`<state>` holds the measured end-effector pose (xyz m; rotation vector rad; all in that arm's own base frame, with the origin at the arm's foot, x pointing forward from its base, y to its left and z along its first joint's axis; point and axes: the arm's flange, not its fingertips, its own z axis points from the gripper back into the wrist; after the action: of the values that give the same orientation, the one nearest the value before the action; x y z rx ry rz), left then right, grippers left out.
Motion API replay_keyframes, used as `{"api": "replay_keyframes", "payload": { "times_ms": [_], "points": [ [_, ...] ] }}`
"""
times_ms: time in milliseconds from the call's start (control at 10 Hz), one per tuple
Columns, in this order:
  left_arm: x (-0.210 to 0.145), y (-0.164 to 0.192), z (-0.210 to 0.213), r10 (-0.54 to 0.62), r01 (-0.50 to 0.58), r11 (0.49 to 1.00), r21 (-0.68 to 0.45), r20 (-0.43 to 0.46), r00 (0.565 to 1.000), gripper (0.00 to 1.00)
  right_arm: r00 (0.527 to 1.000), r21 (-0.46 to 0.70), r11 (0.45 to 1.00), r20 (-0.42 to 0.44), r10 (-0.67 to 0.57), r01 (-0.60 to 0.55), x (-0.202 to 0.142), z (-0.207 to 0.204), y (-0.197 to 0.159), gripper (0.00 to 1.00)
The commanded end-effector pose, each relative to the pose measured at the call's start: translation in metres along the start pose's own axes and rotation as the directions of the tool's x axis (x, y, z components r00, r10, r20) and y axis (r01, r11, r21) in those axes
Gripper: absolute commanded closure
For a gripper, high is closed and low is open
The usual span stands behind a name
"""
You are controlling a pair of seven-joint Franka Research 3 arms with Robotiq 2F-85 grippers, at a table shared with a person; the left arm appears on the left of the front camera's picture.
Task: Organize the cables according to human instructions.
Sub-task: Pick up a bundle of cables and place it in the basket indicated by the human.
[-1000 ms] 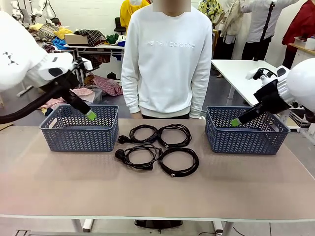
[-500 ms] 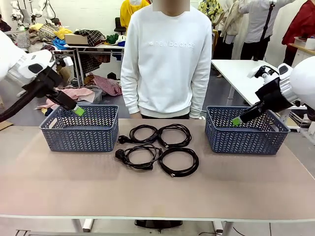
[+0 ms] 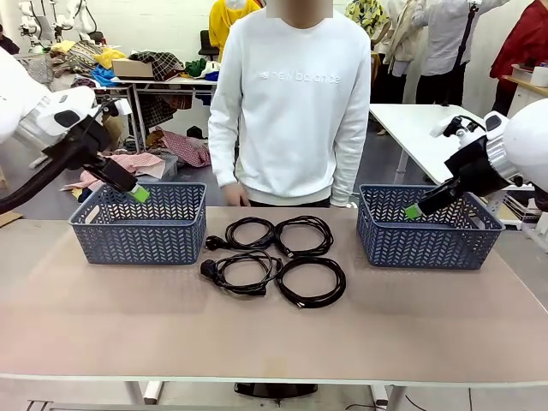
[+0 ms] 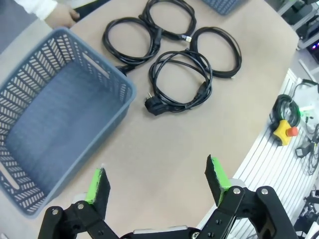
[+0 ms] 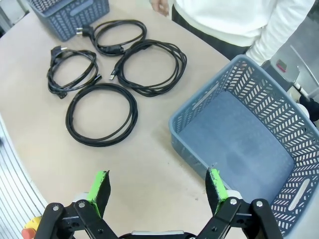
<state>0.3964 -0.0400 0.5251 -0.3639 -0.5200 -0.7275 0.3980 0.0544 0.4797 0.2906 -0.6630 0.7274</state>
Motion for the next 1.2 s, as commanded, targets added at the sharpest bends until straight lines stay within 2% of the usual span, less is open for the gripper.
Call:
{"api": "replay_keyframes", "payload": {
  "times_ms": [0,1100],
  "points": [
    [-0.0027,0.0039,0.0004,-0.014,0.014,1.0,-0.003,0.009,1.0,0.0,1.0,0.006,1.0,0.008,-0.006,0.006,0.0002,-0.0005,-0.0004,0.0],
    [-0.0027,0.0039,0.0004,-0.014,0.014,1.0,-0.003,0.009,1.0,0.0,1.0,0.006,1.0,0.008,-0.006,0.006,0.0002,-0.0005,-0.0004,0.0]
  ]
}}
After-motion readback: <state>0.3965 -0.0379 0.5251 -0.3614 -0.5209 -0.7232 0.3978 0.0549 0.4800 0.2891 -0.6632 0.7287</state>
